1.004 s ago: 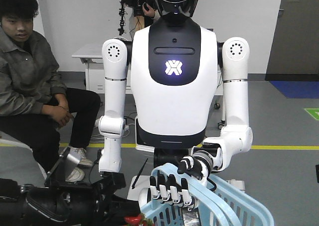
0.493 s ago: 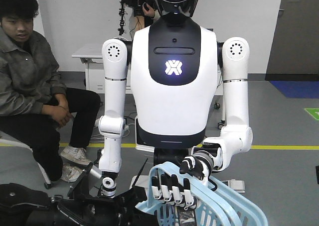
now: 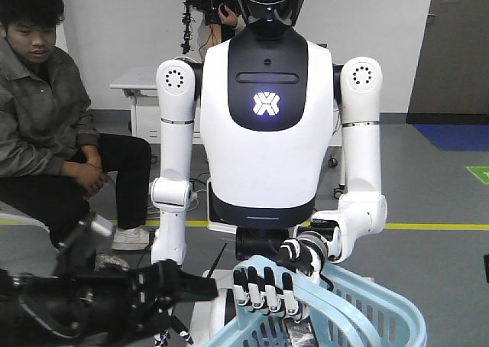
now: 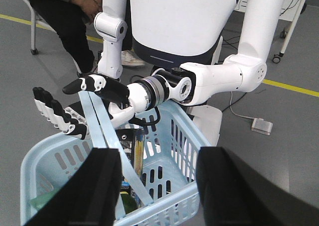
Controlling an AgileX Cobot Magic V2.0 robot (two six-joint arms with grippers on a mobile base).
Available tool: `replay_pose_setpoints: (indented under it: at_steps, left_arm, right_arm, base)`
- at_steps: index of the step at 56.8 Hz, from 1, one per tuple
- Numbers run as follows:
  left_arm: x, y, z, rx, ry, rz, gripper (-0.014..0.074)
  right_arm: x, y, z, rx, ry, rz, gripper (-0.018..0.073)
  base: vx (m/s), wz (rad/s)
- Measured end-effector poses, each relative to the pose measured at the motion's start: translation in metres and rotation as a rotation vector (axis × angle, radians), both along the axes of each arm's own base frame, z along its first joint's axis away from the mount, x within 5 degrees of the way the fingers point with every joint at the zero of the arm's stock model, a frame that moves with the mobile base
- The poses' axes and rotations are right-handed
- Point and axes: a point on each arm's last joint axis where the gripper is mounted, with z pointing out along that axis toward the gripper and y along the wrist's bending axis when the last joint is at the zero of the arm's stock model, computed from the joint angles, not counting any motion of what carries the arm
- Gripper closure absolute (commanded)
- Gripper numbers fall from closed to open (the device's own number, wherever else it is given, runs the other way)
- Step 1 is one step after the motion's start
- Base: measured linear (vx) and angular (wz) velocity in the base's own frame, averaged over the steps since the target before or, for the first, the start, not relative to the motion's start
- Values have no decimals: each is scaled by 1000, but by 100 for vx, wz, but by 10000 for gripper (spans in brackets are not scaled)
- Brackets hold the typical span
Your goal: Pick snacks and fruit into basket
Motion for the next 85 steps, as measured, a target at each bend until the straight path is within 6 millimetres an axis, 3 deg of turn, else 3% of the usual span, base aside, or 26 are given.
replay_pose_setpoints:
  at_steps: [13,14,17,31,48,55,62,70,76,85]
  left_arm:
    - [-52,70,61,378,-374,118,101]
    - [-79,91,74,527,-417,191,117]
    - [-92,99,78,580,-418,228,121]
    - [-122,110,91,593,-463,332,127]
    - [-125,111,92,595,-470,337,127]
    - [-135,115,92,629,-518,357,209]
    - [-158,121,72,632,-706,438,386]
    - [-182,126,13,607,-843,518,604]
    - [-190,128,-35,617,-835,536,605]
    - [-198,130,-83,632,-822,562,604]
  right_arm:
    - [0,0,0,0,0,0,160]
    - [0,0,0,0,1,0,160]
    - [0,0,0,0,1,0,160]
    - [0,0,0,0,1,0,160]
    - [0,0,0,0,1,0,160]
    - [0,0,0,0,1,0,160]
    - [0,0,0,0,1,0,160]
    - [0,0,0,0,1,0,160]
    - [0,0,0,0,1,0,160]
    - [0,0,0,0,1,0,160]
  base:
    - [0,0]
    - [0,0]
    - [0,0]
    - [0,0]
    - [0,0]
    - [0,0]
    - [0,0]
    - [0,0]
    - [0,0]
    - [0,0]
